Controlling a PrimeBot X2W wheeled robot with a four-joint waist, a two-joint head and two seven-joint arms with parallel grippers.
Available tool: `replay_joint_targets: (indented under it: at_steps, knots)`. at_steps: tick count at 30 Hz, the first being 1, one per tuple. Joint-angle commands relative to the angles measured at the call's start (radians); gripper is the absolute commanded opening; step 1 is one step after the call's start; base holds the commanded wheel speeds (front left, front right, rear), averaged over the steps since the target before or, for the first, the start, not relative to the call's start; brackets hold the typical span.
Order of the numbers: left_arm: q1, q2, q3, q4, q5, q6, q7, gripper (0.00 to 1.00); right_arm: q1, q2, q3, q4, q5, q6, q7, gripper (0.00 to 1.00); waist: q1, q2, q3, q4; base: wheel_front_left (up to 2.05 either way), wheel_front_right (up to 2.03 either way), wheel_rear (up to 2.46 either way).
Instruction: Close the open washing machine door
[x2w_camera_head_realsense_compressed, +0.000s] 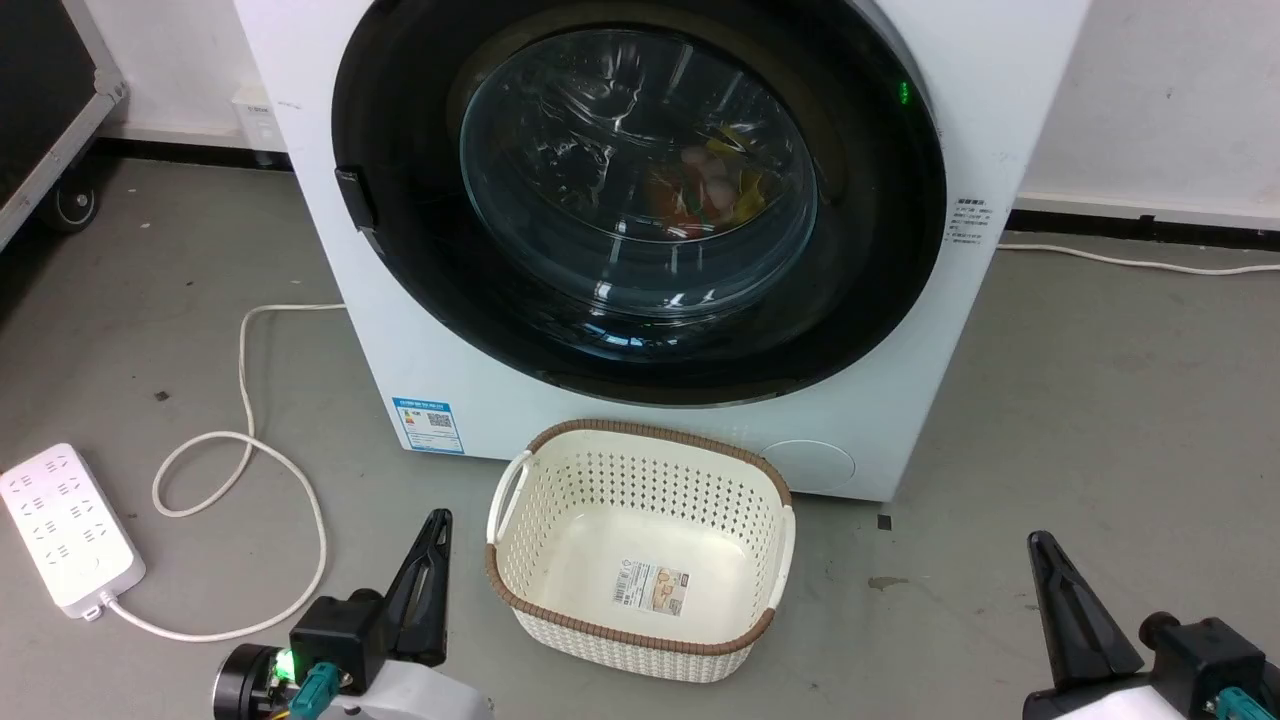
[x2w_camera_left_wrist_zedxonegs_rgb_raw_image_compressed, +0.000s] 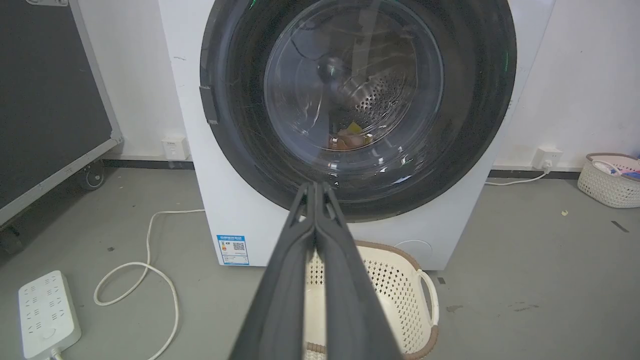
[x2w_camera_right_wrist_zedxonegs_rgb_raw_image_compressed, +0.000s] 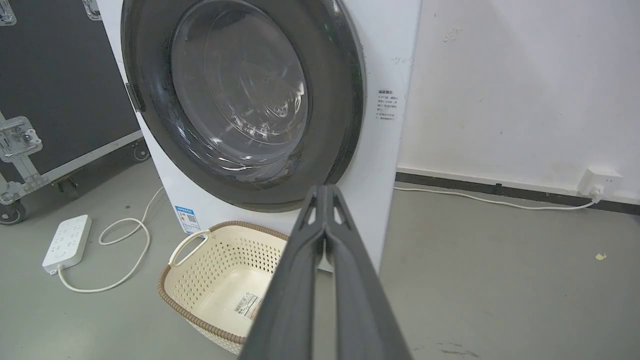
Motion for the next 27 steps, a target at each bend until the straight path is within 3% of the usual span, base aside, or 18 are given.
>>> replay_joint_targets:
  at_steps: [1,27]
  knots:
    - [0.002,-0.001,0.006,-0.008,0.01,0.007,0.009,0.0,-0.011,0.001,0.003,-0.007,-0.009,0.0,0.009,0.0,0.0,0.0,0.0,0.0,0.0,0.0,0.0]
    - [0.003,-0.008,0.031,-0.039,0.036,0.02,0.062,0.0,-0.027,0.002,0.02,-0.024,-0.024,0.0,0.062,0.0,0.0,0.0,0.005,-0.005,0.0,0.0,0.0]
